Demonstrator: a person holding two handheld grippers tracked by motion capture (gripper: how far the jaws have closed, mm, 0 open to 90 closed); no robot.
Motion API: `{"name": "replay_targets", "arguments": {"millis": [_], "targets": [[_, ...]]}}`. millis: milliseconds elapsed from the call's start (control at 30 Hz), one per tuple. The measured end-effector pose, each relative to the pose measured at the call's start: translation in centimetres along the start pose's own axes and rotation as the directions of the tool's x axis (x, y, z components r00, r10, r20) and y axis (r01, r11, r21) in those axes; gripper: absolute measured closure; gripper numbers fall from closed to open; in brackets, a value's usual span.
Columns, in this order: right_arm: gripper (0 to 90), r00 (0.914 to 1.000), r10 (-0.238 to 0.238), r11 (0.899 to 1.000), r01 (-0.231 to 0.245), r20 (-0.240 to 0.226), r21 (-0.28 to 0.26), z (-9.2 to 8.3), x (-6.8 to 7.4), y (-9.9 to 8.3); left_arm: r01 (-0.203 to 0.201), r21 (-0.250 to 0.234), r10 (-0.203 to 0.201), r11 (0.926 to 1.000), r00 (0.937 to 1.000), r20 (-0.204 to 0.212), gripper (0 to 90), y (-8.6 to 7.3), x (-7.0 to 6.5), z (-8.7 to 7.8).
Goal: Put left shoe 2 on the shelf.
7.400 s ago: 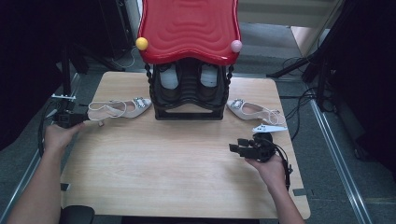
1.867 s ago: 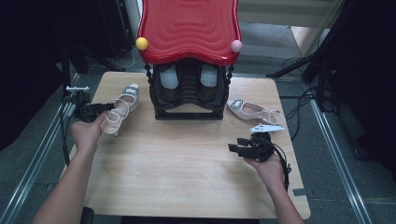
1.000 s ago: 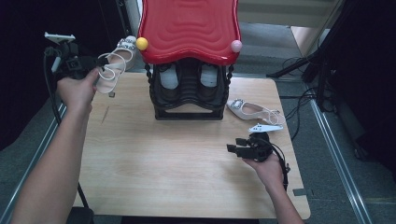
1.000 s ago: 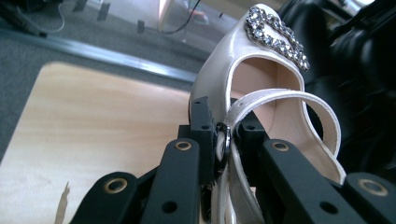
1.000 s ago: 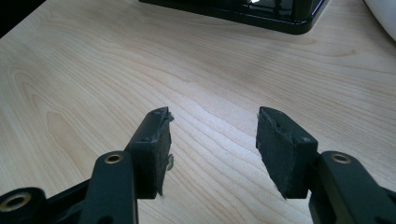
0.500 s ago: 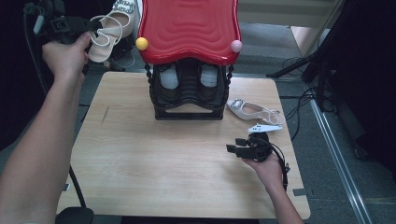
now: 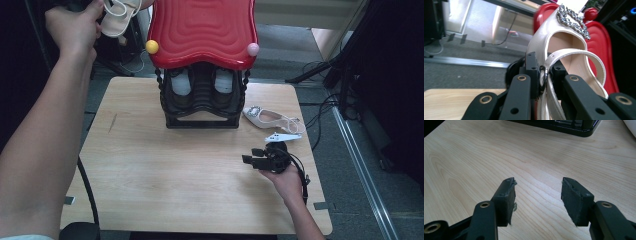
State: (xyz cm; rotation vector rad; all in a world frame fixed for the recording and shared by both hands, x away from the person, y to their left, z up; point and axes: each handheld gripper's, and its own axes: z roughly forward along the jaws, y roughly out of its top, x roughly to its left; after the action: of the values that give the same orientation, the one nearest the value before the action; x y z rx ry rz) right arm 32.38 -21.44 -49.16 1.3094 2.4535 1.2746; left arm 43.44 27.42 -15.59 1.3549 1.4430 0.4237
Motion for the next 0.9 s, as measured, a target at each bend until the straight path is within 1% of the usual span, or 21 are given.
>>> {"name": "replay_targets", "arguments": {"millis": [100, 200, 267, 333, 400, 500, 567, 700, 767, 833, 900], "targets": [[46.0, 1.0, 0.001, 1.0, -0.001, -0.001, -0.001, 0.0, 0.0, 0.0, 0.0, 0.007, 0.0, 1.0, 0.9998, 0.018, 82.1, 0.3, -1.3, 0.8], [46.1, 1.0, 0.002, 1.0, -0.002, -0.003, -0.004, -0.1, 0.0, 0.0, -0.023, 0.004, 0.023, 0.9997, 0.9996, 0.018, 82.1, 0.4, -2.6, 1.5], [46.1, 1.0, 0.005, 1.0, -0.005, -0.006, -0.006, -0.1, 0.1, 0.0, -0.019, 0.013, 0.019, 0.9997, 0.9992, 0.036, 82.0, 0.4, -3.3, 2.0], [46.1, 1.0, 0.003, 1.0, -0.003, -0.006, -0.008, -0.2, 0.0, 0.0, -0.019, 0.015, 0.018, 0.9997, 0.9986, 0.05, 82.0, 0.3, -3.9, 2.6], [46.1, 1.0, 0.005, 1.0, -0.005, -0.008, -0.007, -0.2, 0.0, 0.0, -0.027, 0.018, 0.026, 0.9995, 0.9982, 0.054, 82.0, 0.1, -4.6, 3.3], [46.1, 0.9999, -0.001, 1.0, 0.0, -0.011, -0.012, -0.2, 0.1, 0.0, -0.026, 0.028, 0.024, 0.9993, 0.9981, 0.057, 82.0, -0.4, -5.4, 4.5], [46.1, 0.9999, -0.004, 1.0, 0.004, -0.013, -0.013, -0.2, 0.1, 0.0, -0.027, 0.034, 0.025, 0.9991, 0.9979, 0.06, 81.9, -0.7, -5.7, 5.1], [46.1, 0.9999, -0.003, 1.0, 0.003, -0.017, -0.015, -0.3, 0.0, 0.0, -0.027, 0.028, 0.025, 0.9993, 0.9981, 0.056, 81.9, -1.5, -6.4, 6.3], [46.1, 0.9999, 0.002, 1.0, -0.002, -0.016, -0.014, -0.3, 0.0, 0.0, -0.03, 0.026, 0.028, 0.9992, 0.9982, 0.052, 81.8, -2.0, -6.5, 6.8], [46.0, 0.9998, 0.002, 1.0, -0.003, -0.019, -0.016, -0.4, 0.0, 0.0, -0.023, 0.032, 0.022, 0.9992, 0.9982, 0.055, 81.8, -2.3, -6.4, 7.2], [46.0, 0.9998, -0.002, 1.0, 0.002, -0.018, -0.017, -0.4, 0.0, 0.0, -0.017, 0.035, 0.015, 0.9992, 0.9987, 0.049, 81.7, -2.8, -6.2, 7.6]]}}
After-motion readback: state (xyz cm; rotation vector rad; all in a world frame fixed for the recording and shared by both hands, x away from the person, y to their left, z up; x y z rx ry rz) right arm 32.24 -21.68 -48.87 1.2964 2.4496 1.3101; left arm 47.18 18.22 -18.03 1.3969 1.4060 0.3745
